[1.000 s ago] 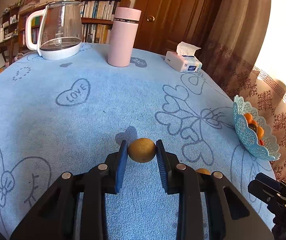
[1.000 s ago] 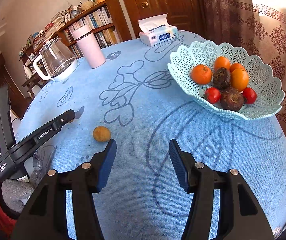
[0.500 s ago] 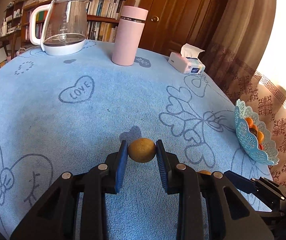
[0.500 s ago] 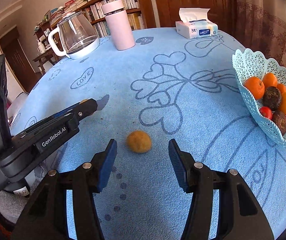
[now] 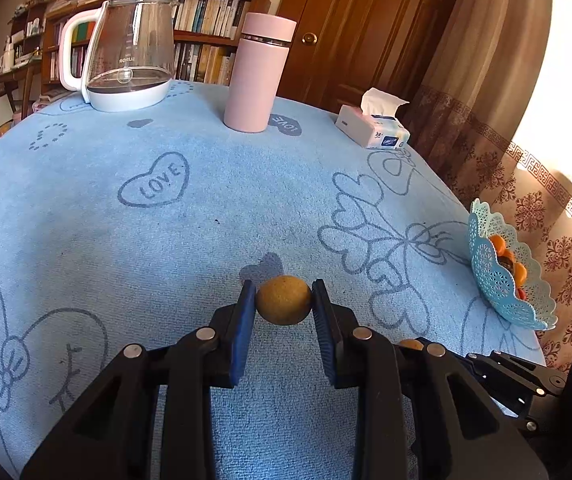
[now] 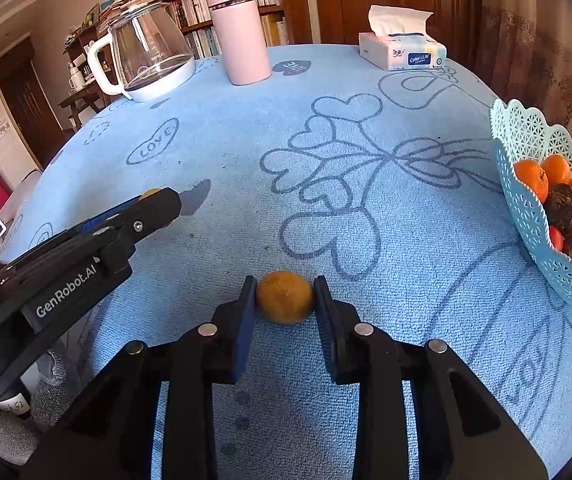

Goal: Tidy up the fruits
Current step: 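Grasp the small yellow fruit with the right gripper while the left gripper holds the kiwi, then carry the yellow fruit into the basket with the right gripper and release while the left holds the kiwi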

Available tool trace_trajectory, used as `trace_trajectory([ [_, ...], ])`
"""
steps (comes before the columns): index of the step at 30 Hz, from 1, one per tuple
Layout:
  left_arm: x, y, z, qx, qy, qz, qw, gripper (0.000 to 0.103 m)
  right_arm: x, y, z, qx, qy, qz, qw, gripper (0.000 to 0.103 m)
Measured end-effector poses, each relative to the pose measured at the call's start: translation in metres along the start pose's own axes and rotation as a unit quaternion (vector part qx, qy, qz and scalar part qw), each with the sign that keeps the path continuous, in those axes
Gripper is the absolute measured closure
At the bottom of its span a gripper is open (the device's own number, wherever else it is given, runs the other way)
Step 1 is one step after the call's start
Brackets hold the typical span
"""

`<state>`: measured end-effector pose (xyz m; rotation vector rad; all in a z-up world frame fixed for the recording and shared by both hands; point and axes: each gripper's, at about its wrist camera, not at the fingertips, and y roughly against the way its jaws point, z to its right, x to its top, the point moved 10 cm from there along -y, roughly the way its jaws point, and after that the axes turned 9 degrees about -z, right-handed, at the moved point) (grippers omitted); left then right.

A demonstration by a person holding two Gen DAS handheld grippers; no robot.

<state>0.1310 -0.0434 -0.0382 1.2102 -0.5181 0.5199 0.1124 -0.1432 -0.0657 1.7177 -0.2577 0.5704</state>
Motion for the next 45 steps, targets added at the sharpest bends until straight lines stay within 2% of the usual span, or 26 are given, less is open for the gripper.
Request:
trace_trajectory([
  [12,0.000,0.000,0.003,0.000,-0.005,0.000,1.0000,0.074,-0.001,0.020,0.010,-0.005,-0.018,0.021,1.000,0.073],
  [23,0.000,-0.001,0.004,0.001,-0.010,0.000,1.0000,0.074,0.003,0.058,0.042,-0.015,-0.062,0.062,0.996,0.073],
  [35,0.000,-0.001,0.005,0.001,-0.010,0.000,1.0000,0.074,0.004,0.117,0.120,-0.069,-0.138,0.125,0.980,0.074],
  [45,0.000,-0.001,0.005,0.001,-0.011,0.000,0.9999,0.074,-0.008,0.127,0.181,-0.110,-0.194,0.132,0.966,0.073],
])
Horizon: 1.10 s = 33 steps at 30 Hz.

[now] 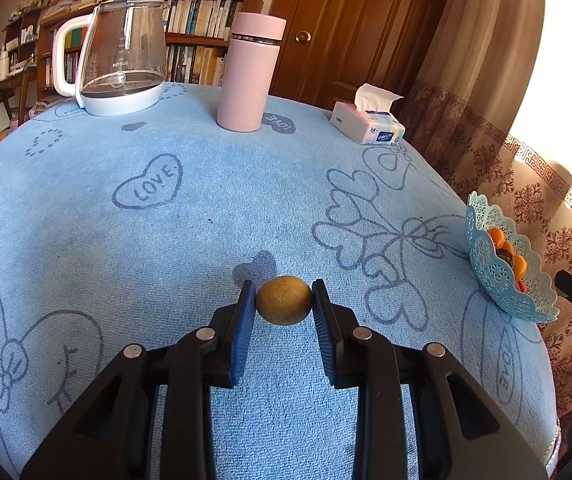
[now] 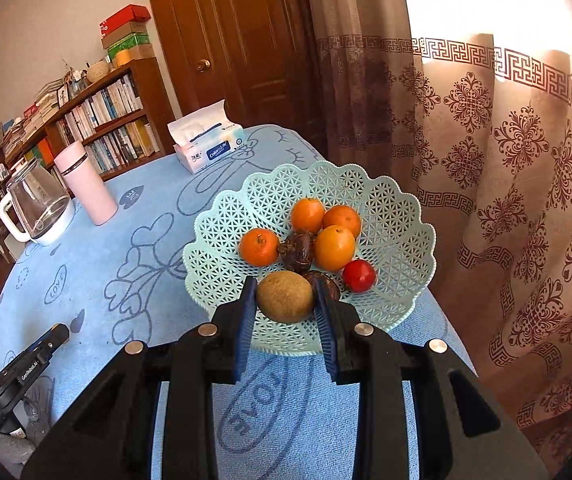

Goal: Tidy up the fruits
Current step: 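Carry the yellow fruit into the basket with the right gripper and release while the left holds the kiwi, then withdraw the open right gripper from the basket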

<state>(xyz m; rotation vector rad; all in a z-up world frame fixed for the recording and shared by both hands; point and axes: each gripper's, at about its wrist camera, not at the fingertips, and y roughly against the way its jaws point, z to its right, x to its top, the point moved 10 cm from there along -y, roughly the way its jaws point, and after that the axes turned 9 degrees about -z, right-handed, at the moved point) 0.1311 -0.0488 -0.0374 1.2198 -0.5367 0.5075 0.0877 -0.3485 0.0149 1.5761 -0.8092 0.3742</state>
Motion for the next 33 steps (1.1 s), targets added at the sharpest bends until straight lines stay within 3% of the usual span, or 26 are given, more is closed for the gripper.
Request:
trace_trajectory([
  [7,0.000,0.000,0.000,0.000,0.000,0.000,1.0000,0.074,-0.003,-0.010,0.022,-0.013,-0.024,-0.008,1.000,0.073],
  [12,0.000,0.000,0.000,0.000,0.000,0.000,1.0000,0.074,-0.004,-0.010,0.030,-0.016,-0.038,-0.005,0.999,0.064],
  [19,0.000,0.000,0.000,0.000,0.000,0.000,1.0000,0.074,-0.008,-0.002,0.034,-0.018,-0.044,0.004,0.999,0.063],
  [33,-0.003,-0.005,0.001,0.009,-0.002,-0.008,0.9999,0.074,-0.043,0.006,0.063,-0.014,-0.083,-0.005,0.996,0.060],
])
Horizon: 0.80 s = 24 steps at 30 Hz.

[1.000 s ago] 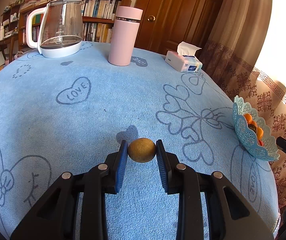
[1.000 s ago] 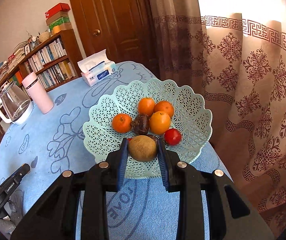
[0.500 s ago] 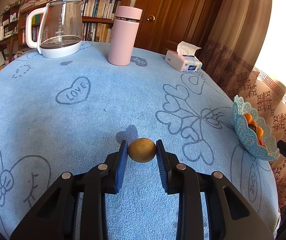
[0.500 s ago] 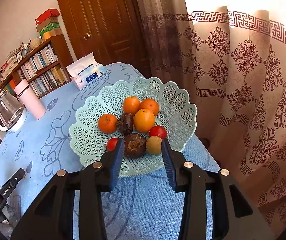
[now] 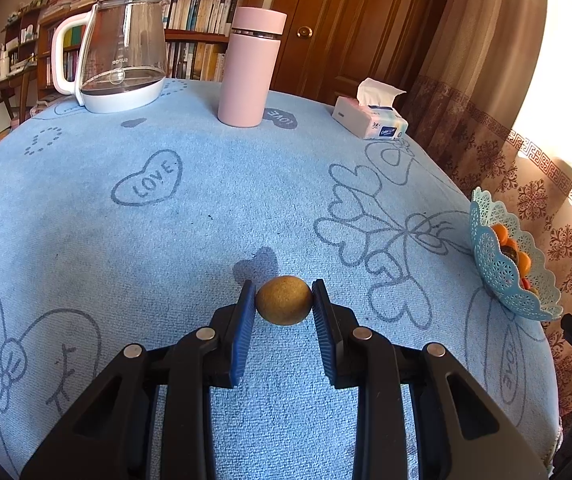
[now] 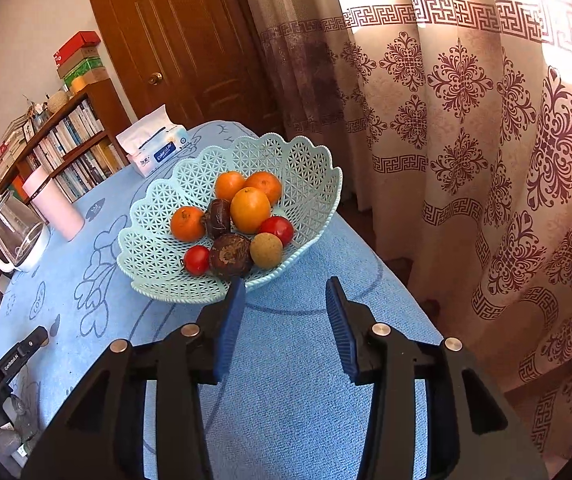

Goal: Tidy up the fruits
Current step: 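Withdraw the open right gripper from the basket, then carry the kiwi with the left gripper into the basket and release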

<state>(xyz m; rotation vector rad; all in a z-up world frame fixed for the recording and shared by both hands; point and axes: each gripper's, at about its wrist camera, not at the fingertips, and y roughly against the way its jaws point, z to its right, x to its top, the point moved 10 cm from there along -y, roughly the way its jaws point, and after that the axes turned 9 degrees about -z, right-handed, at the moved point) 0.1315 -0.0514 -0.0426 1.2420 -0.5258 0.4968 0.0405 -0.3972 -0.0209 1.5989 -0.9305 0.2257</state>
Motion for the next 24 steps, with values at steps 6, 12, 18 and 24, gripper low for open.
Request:
trace_trajectory([
  [6,0.003,0.004,0.008,0.011,-0.016,0.004,0.9998,0.074,-0.018,-0.014,0.001,0.014,0.002,-0.027,1.000,0.058],
  [12,0.005,0.008,0.031,-0.002,-0.037,0.003,0.9993,0.074,-0.023,-0.018,0.000,0.026,0.002,-0.033,0.999,0.058],
  [18,0.011,0.009,0.079,-0.033,-0.074,0.000,0.9967,0.074,-0.025,-0.019,-0.003,0.034,0.007,-0.032,0.999,0.058],
  [24,0.019,0.011,0.134,-0.060,-0.124,0.008,0.9904,0.074,-0.026,-0.020,-0.004,0.046,0.006,-0.033,0.998,0.058],
])
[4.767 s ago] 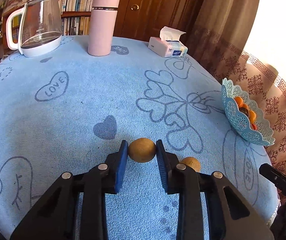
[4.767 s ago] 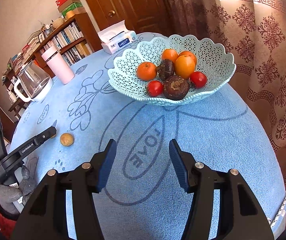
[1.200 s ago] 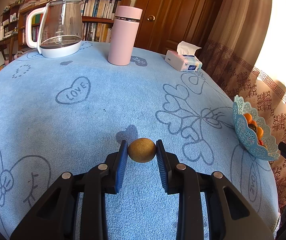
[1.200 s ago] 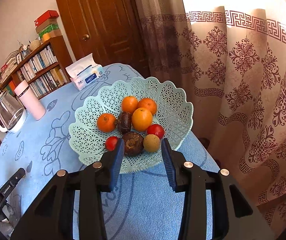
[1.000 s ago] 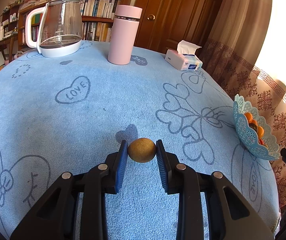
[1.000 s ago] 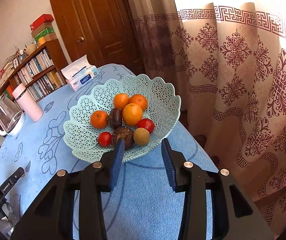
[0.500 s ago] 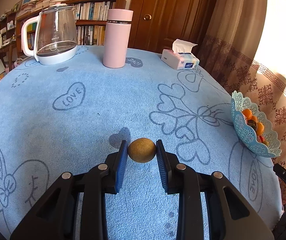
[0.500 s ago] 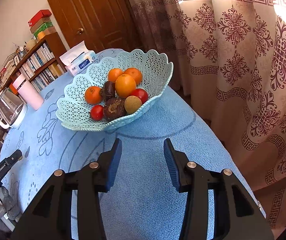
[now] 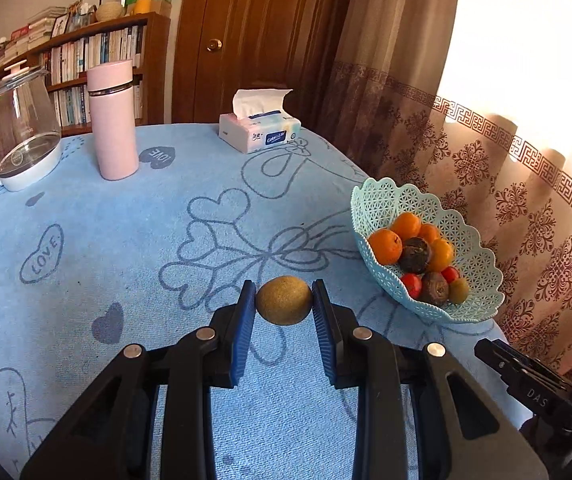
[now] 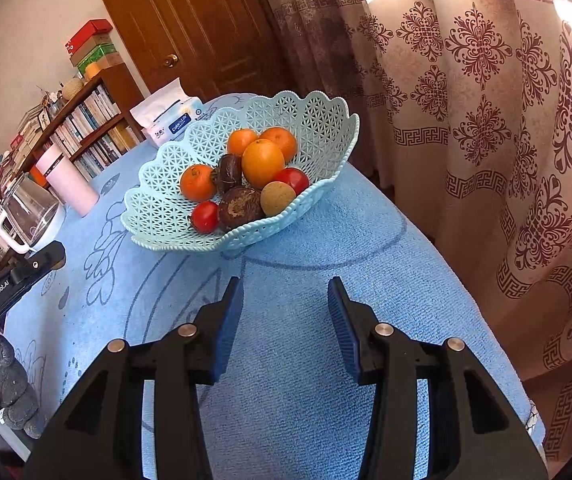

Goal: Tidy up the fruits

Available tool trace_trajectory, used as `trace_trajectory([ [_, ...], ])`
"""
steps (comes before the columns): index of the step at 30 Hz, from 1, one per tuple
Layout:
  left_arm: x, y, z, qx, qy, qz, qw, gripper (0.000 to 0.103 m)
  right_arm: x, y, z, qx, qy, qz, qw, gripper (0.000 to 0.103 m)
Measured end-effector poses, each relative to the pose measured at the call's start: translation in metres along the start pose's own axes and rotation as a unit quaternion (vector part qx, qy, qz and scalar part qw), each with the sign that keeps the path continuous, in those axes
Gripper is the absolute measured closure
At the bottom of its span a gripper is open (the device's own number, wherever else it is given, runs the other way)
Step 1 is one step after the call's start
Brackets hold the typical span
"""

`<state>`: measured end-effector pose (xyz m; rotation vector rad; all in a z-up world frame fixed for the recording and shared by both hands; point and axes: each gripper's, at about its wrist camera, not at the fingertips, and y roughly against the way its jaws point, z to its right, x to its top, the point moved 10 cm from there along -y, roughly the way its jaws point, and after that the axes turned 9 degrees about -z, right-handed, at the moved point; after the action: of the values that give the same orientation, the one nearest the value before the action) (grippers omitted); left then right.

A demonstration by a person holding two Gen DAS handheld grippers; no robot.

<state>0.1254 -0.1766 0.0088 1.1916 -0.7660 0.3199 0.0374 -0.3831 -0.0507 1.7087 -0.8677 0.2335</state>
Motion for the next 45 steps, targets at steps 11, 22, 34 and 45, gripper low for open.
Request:
trace_trajectory([
  [11,0.023,-0.027,0.071,-0.048,-0.050,-0.011,0.9975,0.074,-0.001,-0.004,0.000,0.024,-0.009,-0.008,1.000,0.058],
  [22,0.026,-0.060,0.093,-0.057,-0.065,-0.033,0.9957,0.073,-0.001,-0.005,0.000,0.031,-0.012,-0.010,0.999,0.057],
  [34,0.026,-0.041,0.075,-0.054,-0.043,-0.012,0.9976,0.044,-0.001,-0.006,0.000,0.031,-0.012,-0.012,0.999,0.057],
  [45,0.017,-0.027,0.052,-0.010,-0.044,0.013,0.9989,0.018,0.000,-0.005,0.003,0.019,-0.016,-0.008,1.000,0.047],
])
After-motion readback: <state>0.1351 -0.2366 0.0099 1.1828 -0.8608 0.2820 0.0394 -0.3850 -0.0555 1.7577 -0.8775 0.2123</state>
